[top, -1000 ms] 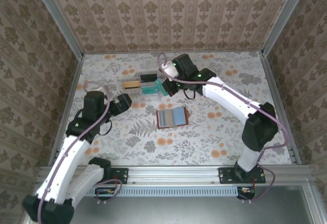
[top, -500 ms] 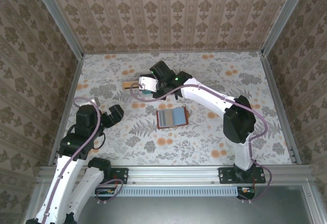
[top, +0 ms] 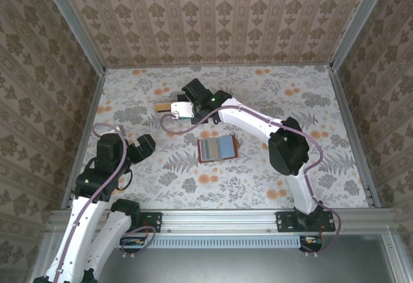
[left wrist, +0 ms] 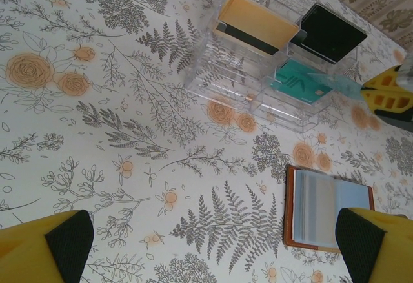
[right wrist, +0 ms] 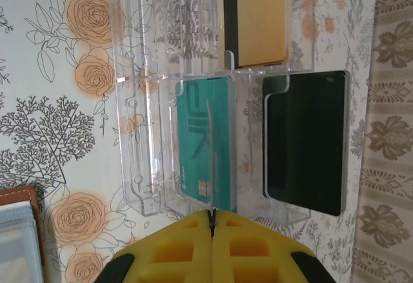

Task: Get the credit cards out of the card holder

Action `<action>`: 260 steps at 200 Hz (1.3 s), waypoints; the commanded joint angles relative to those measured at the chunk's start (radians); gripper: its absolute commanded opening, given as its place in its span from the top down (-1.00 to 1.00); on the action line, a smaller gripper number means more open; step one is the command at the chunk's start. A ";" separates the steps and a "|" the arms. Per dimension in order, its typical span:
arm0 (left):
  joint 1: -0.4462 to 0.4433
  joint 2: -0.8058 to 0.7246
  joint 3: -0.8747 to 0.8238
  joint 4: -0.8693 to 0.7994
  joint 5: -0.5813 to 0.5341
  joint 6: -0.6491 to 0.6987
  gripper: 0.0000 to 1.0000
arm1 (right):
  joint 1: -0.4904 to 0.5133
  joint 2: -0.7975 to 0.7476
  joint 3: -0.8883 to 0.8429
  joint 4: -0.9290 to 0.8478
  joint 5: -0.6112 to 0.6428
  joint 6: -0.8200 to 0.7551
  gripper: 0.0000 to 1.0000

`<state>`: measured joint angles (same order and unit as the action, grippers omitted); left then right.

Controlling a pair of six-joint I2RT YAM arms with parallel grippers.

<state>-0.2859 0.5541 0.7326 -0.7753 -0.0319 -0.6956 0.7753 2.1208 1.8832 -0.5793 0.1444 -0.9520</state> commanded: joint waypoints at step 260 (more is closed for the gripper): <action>0.025 -0.023 0.008 -0.041 -0.006 0.022 -1.00 | 0.013 0.154 0.060 0.103 0.083 0.027 0.97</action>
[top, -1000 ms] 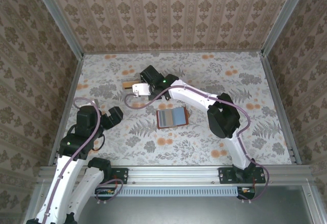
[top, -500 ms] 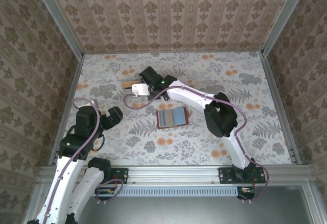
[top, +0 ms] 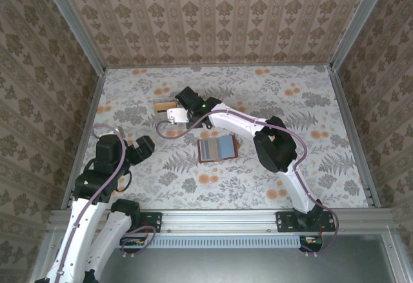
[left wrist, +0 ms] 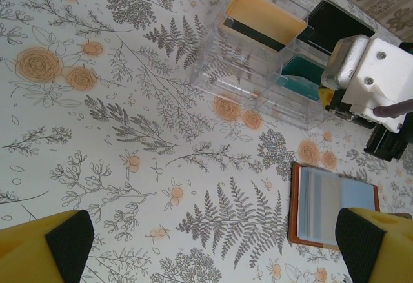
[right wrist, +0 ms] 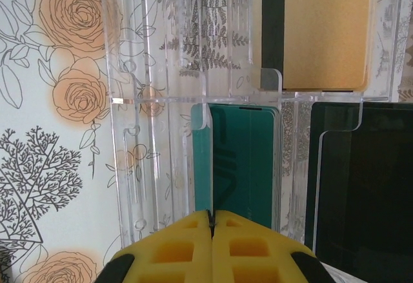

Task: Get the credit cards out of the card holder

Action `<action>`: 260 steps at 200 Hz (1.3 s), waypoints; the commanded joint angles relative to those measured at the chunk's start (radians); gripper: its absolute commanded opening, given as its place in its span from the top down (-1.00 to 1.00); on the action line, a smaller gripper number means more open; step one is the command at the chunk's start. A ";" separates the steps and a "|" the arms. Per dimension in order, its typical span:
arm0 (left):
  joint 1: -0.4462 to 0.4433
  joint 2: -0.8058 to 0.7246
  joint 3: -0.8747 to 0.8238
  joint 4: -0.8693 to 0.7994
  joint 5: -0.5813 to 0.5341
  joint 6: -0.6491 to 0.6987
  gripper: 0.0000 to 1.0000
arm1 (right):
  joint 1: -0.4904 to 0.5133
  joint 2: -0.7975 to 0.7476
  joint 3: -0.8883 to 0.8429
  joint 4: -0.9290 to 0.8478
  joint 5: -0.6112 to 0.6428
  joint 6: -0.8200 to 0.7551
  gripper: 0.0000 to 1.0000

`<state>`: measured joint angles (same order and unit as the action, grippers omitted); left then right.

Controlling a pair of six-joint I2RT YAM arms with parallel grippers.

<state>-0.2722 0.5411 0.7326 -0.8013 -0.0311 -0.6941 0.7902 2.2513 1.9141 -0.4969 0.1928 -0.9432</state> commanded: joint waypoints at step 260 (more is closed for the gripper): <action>0.041 -0.008 -0.003 0.004 0.041 0.034 -1.00 | -0.019 0.056 0.023 0.201 0.194 0.076 0.00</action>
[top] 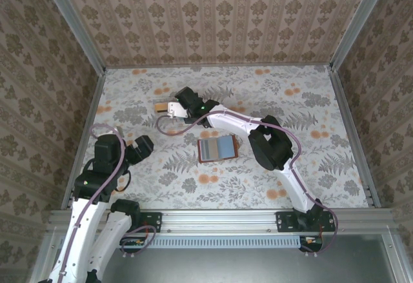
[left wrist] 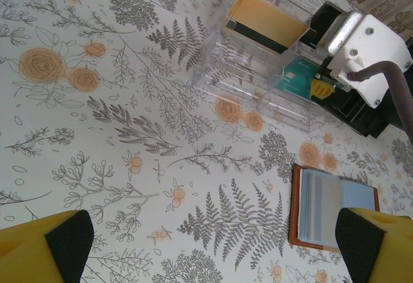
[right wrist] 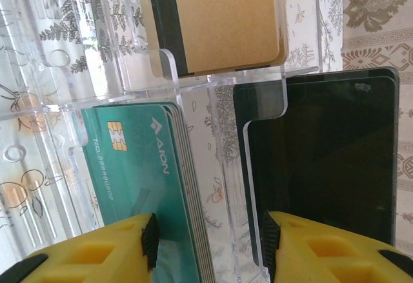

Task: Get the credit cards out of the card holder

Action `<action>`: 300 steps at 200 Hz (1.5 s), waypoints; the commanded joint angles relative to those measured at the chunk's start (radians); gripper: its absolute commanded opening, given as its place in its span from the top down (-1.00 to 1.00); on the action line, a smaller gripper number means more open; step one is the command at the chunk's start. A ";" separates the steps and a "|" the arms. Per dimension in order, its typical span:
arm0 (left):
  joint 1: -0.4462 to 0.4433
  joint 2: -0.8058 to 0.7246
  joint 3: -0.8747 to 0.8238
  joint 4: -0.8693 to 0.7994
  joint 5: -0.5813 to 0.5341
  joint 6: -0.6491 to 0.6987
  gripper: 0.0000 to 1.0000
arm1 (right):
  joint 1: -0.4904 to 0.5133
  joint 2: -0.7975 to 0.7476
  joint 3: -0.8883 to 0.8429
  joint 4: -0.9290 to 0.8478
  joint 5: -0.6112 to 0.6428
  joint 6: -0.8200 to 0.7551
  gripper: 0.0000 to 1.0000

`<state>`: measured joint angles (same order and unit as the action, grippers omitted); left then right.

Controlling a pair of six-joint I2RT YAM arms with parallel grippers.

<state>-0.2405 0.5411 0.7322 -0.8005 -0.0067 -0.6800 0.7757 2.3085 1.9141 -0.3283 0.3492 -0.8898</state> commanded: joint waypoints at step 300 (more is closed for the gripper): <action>-0.394 0.889 0.119 0.613 0.323 -0.135 -0.06 | -0.185 -0.584 -0.854 -0.073 -0.377 1.301 0.63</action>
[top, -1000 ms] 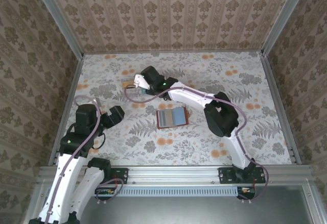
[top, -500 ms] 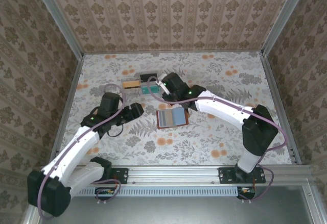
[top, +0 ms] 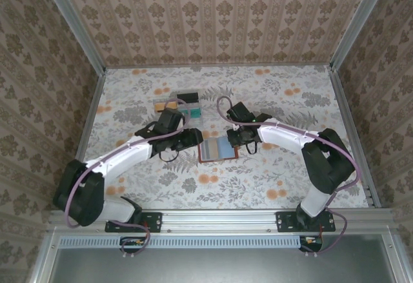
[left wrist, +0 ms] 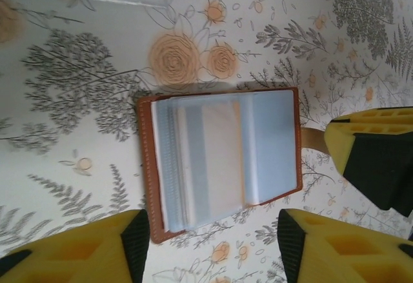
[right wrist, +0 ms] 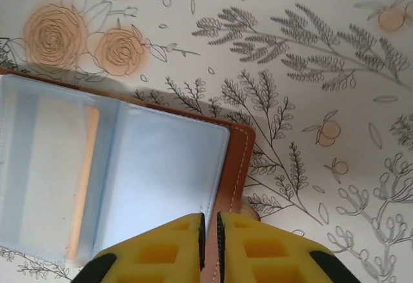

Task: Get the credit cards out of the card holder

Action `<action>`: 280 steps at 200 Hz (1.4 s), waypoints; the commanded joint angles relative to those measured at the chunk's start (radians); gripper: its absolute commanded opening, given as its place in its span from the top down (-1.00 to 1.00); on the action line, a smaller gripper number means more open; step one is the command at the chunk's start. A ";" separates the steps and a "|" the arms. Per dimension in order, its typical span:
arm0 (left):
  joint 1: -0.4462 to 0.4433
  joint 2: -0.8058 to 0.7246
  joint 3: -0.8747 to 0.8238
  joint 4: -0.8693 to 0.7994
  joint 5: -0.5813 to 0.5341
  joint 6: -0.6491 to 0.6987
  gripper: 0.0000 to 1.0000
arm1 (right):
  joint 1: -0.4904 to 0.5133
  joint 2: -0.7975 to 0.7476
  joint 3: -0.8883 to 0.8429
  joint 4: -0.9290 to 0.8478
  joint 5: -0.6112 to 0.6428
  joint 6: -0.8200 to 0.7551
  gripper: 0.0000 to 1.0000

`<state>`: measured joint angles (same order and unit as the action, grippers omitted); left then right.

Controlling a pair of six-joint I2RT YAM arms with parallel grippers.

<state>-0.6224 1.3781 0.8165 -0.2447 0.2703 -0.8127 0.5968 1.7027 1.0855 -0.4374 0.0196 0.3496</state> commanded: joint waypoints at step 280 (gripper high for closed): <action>-0.060 0.331 0.072 0.222 0.210 0.029 -0.14 | -0.009 0.110 -0.082 0.083 -0.072 0.121 0.62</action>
<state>-0.6720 1.6955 0.8696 -0.0597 0.4297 -0.8005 0.5888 1.7634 1.0061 -0.3420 -0.0345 0.4500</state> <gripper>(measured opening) 0.527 0.189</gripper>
